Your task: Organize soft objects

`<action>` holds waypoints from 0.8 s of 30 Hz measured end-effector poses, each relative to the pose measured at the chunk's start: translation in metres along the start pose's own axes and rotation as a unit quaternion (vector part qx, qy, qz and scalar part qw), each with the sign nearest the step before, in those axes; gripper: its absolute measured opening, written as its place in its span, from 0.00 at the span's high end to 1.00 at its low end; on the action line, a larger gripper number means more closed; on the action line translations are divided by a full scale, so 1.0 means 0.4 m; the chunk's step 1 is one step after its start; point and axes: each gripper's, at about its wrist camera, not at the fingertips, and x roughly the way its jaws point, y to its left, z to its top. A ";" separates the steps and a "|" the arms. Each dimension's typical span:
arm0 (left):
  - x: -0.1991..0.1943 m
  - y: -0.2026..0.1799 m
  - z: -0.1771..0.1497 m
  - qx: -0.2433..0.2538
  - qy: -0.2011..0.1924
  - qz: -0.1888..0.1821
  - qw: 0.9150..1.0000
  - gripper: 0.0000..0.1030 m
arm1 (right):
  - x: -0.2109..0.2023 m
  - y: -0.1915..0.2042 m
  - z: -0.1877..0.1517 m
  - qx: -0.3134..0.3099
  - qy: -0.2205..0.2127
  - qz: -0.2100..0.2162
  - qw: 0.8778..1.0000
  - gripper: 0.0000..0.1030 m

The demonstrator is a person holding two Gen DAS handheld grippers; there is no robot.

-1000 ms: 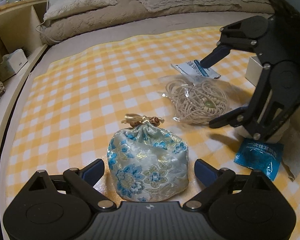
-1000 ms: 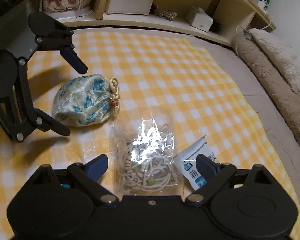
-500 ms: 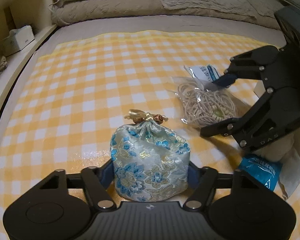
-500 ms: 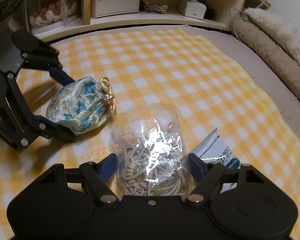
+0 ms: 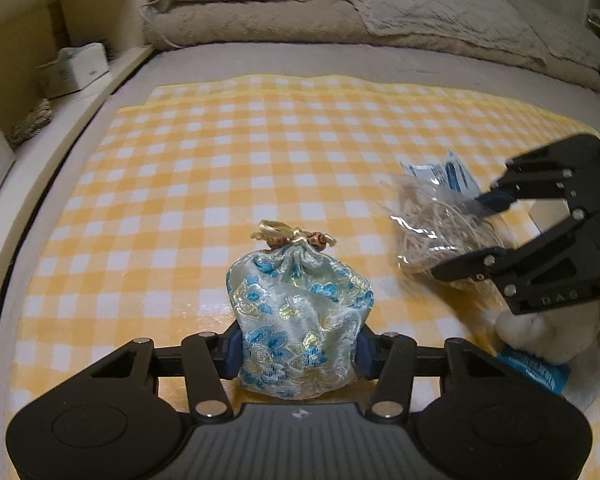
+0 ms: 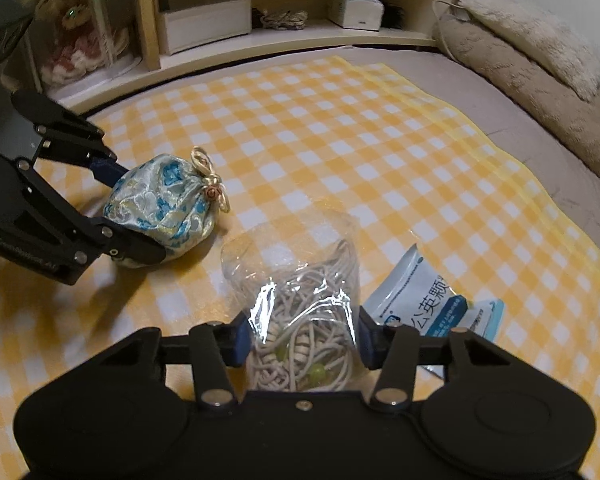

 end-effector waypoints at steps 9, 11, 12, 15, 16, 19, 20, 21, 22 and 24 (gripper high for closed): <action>-0.063 -0.001 0.008 -0.027 -0.030 0.007 0.999 0.49 | -0.061 0.028 0.022 0.036 -0.020 -0.029 0.999 0.52; -0.080 -0.004 0.008 -0.028 -0.037 0.010 0.999 0.49 | -0.082 0.034 0.025 0.040 -0.027 -0.036 0.998 0.52; -0.089 -0.005 0.009 -0.030 -0.041 0.012 0.999 0.49 | -0.094 0.035 0.025 0.045 -0.032 -0.040 0.998 0.52; -0.118 -0.007 0.008 -0.039 -0.051 0.015 0.998 0.49 | -0.132 0.038 0.027 0.069 -0.047 -0.056 0.995 0.52; -0.129 -0.009 0.008 -0.042 -0.054 0.016 0.998 0.49 | -0.146 0.037 0.025 0.077 -0.053 -0.061 0.994 0.52; -0.161 -0.014 0.008 -0.048 -0.067 0.018 0.996 0.49 | -0.190 0.037 0.020 0.102 -0.072 -0.071 0.990 0.52; -0.173 -0.018 0.006 -0.050 -0.071 0.019 0.996 0.49 | -0.204 0.038 0.018 0.107 -0.077 -0.075 0.988 0.52; -0.183 -0.020 0.006 -0.052 -0.074 0.020 0.996 0.49 | -0.218 0.040 0.017 0.111 -0.081 -0.080 0.987 0.52; -0.194 -0.023 0.004 -0.053 -0.077 0.021 0.995 0.49 | -0.235 0.042 0.015 0.117 -0.086 -0.084 0.986 0.52; -0.213 -0.030 0.001 -0.056 -0.084 0.023 0.995 0.49 | -0.260 0.045 0.010 0.124 -0.093 -0.085 0.984 0.52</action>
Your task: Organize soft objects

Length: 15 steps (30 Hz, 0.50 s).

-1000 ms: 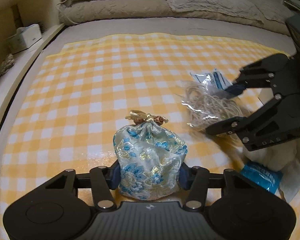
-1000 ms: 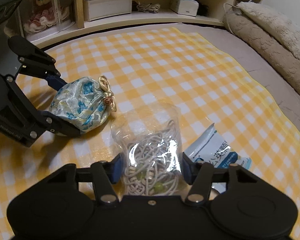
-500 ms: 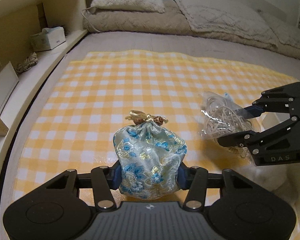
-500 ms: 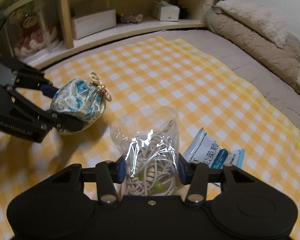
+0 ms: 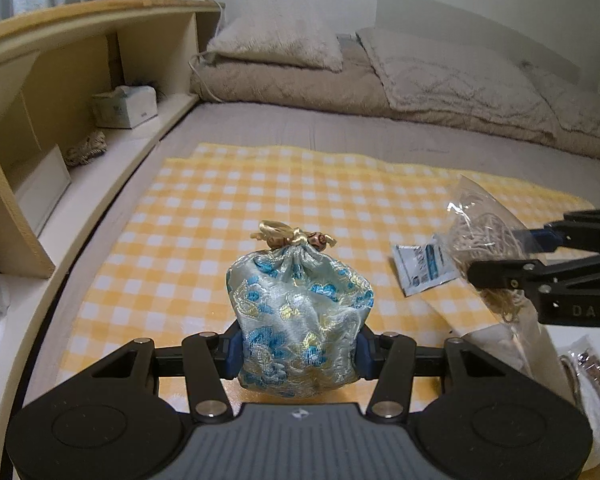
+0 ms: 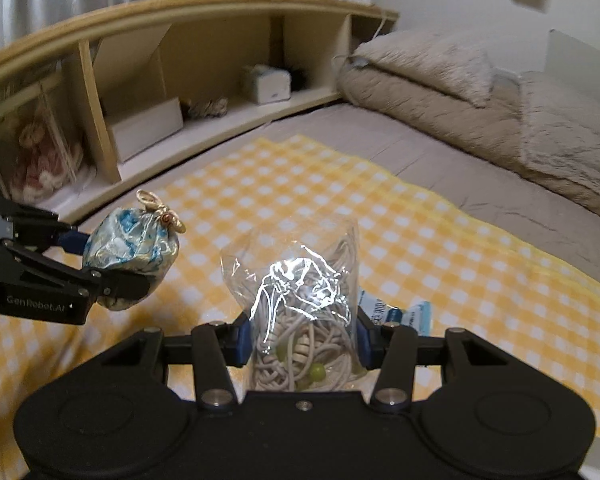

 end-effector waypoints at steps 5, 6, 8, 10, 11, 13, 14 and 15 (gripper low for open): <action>-0.047 -0.021 -0.001 -0.010 -0.011 -0.001 1.000 0.49 | -0.066 0.005 -0.011 0.022 -0.011 -0.007 1.000 0.52; -0.055 -0.025 0.000 -0.011 -0.013 -0.002 1.000 0.49 | -0.080 0.005 -0.014 0.032 -0.011 -0.011 0.999 0.52; -0.072 -0.036 0.002 -0.012 -0.019 -0.005 1.000 0.49 | -0.106 0.002 -0.020 0.048 -0.014 -0.016 0.999 0.52; -0.089 -0.049 0.003 -0.012 -0.026 -0.008 1.000 0.49 | -0.136 -0.005 -0.029 0.061 -0.017 -0.024 0.998 0.52; -0.096 -0.056 0.003 -0.013 -0.029 -0.011 0.999 0.49 | -0.151 -0.008 -0.034 0.066 -0.018 -0.027 0.997 0.52; -0.109 -0.073 0.005 -0.014 -0.033 -0.018 0.999 0.49 | -0.186 -0.013 -0.045 0.070 -0.023 -0.038 0.997 0.52; -0.113 -0.082 0.007 -0.013 -0.034 -0.021 0.999 0.49 | -0.201 -0.015 -0.051 0.071 -0.025 -0.043 0.996 0.52; -0.118 -0.093 0.009 -0.011 -0.036 -0.025 0.999 0.49 | -0.217 -0.017 -0.057 0.072 -0.027 -0.048 0.996 0.52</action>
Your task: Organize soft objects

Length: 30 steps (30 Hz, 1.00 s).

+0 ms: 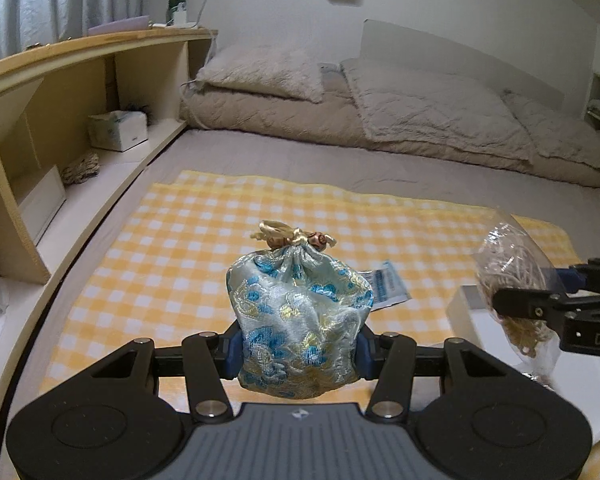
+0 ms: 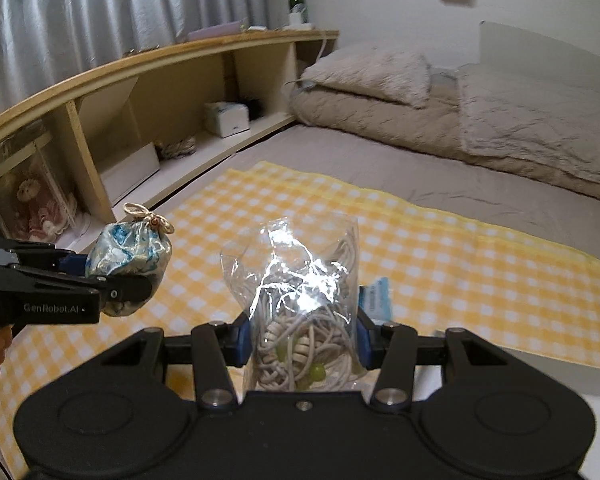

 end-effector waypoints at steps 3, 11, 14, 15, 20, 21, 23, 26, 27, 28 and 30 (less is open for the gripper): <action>-0.010 -0.037 0.003 0.003 -0.004 -0.013 1.000 0.49 | -0.051 -0.022 -0.018 0.008 -0.006 -0.015 1.000 0.52; -0.028 -0.157 0.009 0.011 -0.016 -0.057 0.998 0.49 | -0.183 -0.101 -0.061 0.030 -0.025 -0.064 0.997 0.52; -0.030 -0.211 0.007 0.019 -0.019 -0.077 0.997 0.49 | -0.229 -0.133 -0.078 0.037 -0.028 -0.082 0.996 0.52; -0.030 -0.231 0.005 0.023 -0.019 -0.084 0.996 0.49 | -0.245 -0.145 -0.084 0.040 -0.029 -0.087 0.995 0.52; -0.026 -0.313 0.001 0.035 -0.017 -0.111 0.993 0.49 | -0.317 -0.199 -0.109 0.054 -0.035 -0.111 0.992 0.52; -0.024 -0.329 0.000 0.038 -0.017 -0.116 0.992 0.49 | -0.329 -0.206 -0.113 0.055 -0.036 -0.116 0.991 0.52; -0.022 -0.360 -0.004 0.041 -0.015 -0.126 0.991 0.49 | -0.356 -0.225 -0.124 0.058 -0.036 -0.126 0.990 0.52; -0.016 -0.398 -0.011 0.041 -0.009 -0.143 0.989 0.49 | -0.390 -0.260 -0.144 0.065 -0.033 -0.141 0.987 0.52; -0.013 -0.413 -0.015 0.040 -0.006 -0.150 0.988 0.49 | -0.399 -0.272 -0.152 0.068 -0.032 -0.145 0.986 0.52; -0.010 -0.428 -0.019 0.040 -0.004 -0.156 0.987 0.49 | -0.407 -0.284 -0.159 0.072 -0.032 -0.150 0.985 0.52; -0.004 -0.462 -0.029 0.041 0.001 -0.167 0.985 0.49 | -0.423 -0.315 -0.177 0.083 -0.030 -0.158 0.983 0.52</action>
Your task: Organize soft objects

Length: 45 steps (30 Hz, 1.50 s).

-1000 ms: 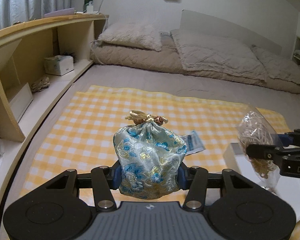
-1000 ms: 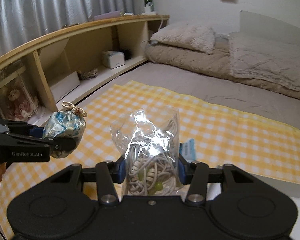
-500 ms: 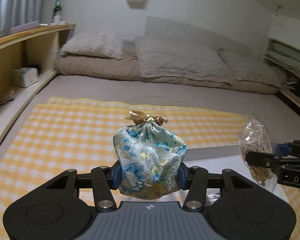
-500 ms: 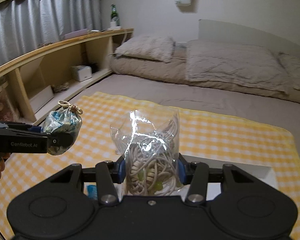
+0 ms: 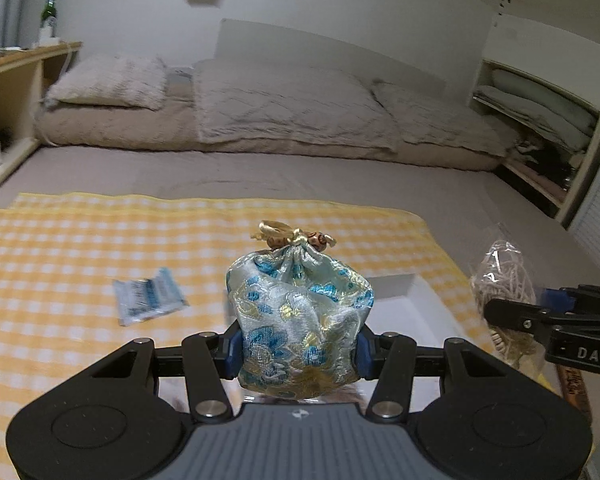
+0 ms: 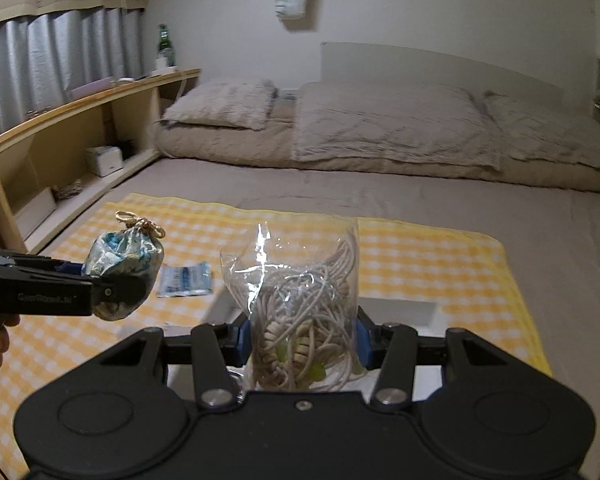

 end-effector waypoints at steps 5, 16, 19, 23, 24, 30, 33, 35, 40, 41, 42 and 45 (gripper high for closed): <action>0.048 -0.063 -0.024 -0.003 0.016 -0.032 0.999 0.49 | 0.002 -0.071 -0.036 0.021 0.011 -0.017 1.000 0.52; 0.173 -0.183 -0.092 -0.022 0.066 -0.098 0.993 0.49 | 0.047 -0.188 -0.121 0.050 0.063 -0.031 0.996 0.52; 0.214 -0.205 -0.114 -0.043 0.084 -0.121 0.988 0.49 | 0.054 -0.214 -0.132 0.058 0.073 -0.037 0.995 0.52; 0.269 -0.222 -0.142 -0.067 0.104 -0.141 0.982 0.49 | 0.063 -0.240 -0.144 0.068 0.086 -0.045 0.993 0.52; 0.281 -0.225 -0.149 -0.069 0.109 -0.143 0.981 0.49 | 0.066 -0.247 -0.147 0.071 0.089 -0.044 0.992 0.52; 0.354 -0.221 -0.185 -0.079 0.138 -0.130 0.979 0.49 | 0.103 -0.260 -0.170 0.074 0.117 -0.040 0.990 0.52; 0.385 -0.207 -0.200 -0.091 0.153 -0.137 0.974 0.49 | 0.125 -0.263 -0.179 0.071 0.129 -0.036 0.988 0.52; 0.407 -0.204 -0.208 -0.094 0.167 -0.136 0.972 0.49 | 0.137 -0.266 -0.180 0.072 0.134 -0.034 0.988 0.52; 0.429 -0.230 -0.226 -0.021 0.185 -0.086 0.979 0.49 | 0.158 -0.269 -0.182 0.081 0.144 -0.026 0.986 0.52; 0.427 -0.231 -0.226 -0.017 0.185 -0.079 0.979 0.49 | 0.162 -0.268 -0.184 0.082 0.147 -0.023 0.985 0.52; 0.427 -0.229 -0.224 -0.019 0.188 -0.072 0.979 0.49 | 0.166 -0.266 -0.186 0.082 0.151 -0.021 0.985 0.52; 0.422 -0.216 -0.219 -0.029 0.188 -0.067 0.979 0.49 | 0.181 -0.255 -0.192 0.079 0.161 -0.018 0.984 0.52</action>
